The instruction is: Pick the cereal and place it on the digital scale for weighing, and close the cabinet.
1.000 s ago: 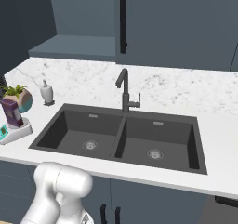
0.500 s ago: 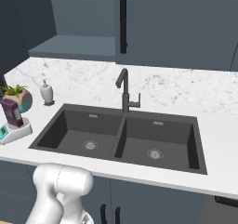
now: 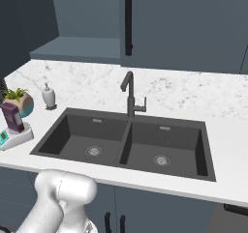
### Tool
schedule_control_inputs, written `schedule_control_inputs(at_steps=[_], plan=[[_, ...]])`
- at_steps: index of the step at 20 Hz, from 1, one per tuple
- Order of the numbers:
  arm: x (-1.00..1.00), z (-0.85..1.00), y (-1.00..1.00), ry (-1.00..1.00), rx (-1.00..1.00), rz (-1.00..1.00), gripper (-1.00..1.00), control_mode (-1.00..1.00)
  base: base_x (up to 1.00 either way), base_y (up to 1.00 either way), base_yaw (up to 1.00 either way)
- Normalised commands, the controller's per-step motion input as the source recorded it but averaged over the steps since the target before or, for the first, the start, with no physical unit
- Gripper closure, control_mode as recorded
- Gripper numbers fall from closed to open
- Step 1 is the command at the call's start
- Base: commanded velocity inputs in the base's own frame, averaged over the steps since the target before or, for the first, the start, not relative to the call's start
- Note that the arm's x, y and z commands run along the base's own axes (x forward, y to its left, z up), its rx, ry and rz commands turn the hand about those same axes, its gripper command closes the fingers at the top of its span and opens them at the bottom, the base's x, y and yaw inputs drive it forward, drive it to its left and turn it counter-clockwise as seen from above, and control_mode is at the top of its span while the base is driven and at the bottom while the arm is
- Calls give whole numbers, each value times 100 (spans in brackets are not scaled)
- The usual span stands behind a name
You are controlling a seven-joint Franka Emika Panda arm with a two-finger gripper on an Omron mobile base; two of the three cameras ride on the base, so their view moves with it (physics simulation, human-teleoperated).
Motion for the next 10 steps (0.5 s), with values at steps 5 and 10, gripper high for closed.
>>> schedule_control_inputs(at_steps=[5,10], plan=[[22,50,-28,3,2,-5,-100,-100,0,0,0],[44,36,-84,0,10,-5,-100,-100,0,0,0]])
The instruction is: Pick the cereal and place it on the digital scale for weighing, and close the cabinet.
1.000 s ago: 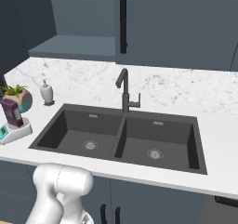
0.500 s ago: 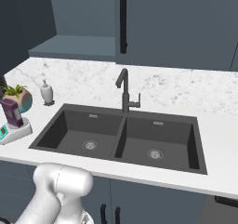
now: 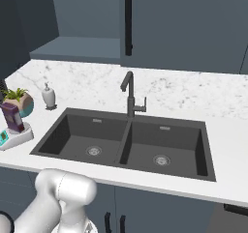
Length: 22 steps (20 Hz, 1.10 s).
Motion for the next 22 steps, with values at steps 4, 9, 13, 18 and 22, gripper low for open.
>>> schedule_control_inputs(at_steps=[4,9,13,18,22], plan=[[32,31,-100,0,21,-5,-100,-100,0,0,0],[66,19,-100,0,28,-1,-100,-100,0,0,0],[100,2,-100,4,29,0,-100,-100,0,0,0],[100,-3,-100,8,33,11,-100,-100,0,0,0],[100,-12,-100,3,32,18,-100,-100,0,0,0]])
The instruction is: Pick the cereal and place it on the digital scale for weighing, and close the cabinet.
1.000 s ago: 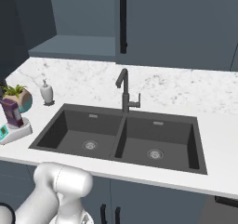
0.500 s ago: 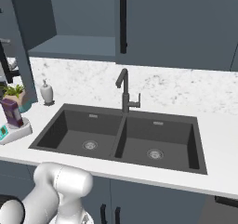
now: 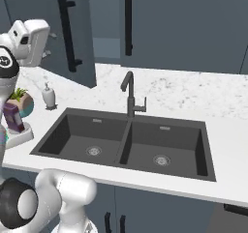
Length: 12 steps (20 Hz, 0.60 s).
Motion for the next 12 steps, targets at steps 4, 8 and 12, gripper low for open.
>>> schedule_control_inputs(at_steps=[4,8,12], plan=[[100,-19,-93,0,27,15,-100,-100,0,0,0],[100,-32,-85,0,22,14,-100,-100,0,0,0],[100,-47,-94,-3,25,15,-100,-100,0,0,0]])
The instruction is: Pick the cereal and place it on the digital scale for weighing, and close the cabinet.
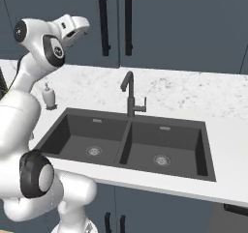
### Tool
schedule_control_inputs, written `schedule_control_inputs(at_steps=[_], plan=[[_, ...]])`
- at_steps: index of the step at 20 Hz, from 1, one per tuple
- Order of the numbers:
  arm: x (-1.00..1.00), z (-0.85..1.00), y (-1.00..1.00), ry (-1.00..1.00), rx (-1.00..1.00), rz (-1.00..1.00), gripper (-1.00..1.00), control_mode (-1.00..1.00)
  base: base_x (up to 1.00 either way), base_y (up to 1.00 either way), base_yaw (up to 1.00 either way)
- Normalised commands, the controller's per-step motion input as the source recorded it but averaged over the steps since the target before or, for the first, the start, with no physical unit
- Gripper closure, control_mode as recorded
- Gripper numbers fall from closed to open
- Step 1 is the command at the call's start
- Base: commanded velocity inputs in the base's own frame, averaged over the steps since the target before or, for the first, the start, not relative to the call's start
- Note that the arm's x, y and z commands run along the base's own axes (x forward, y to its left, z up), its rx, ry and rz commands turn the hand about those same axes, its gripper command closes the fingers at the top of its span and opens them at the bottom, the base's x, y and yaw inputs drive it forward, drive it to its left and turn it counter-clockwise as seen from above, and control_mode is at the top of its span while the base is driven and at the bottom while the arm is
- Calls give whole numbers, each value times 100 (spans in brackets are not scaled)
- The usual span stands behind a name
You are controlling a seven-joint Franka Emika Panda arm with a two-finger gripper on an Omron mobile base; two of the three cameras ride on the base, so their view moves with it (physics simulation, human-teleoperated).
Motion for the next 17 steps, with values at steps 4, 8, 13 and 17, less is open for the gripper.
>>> schedule_control_inputs(at_steps=[4,8,13,17], plan=[[100,-61,-79,-3,21,15,-100,-100,0,0,0],[100,-70,-59,-5,18,17,-100,-100,0,0,0],[87,-45,-45,-1,16,12,-100,-100,0,0,0],[47,-51,-35,0,11,6,-100,-100,0,0,0]])
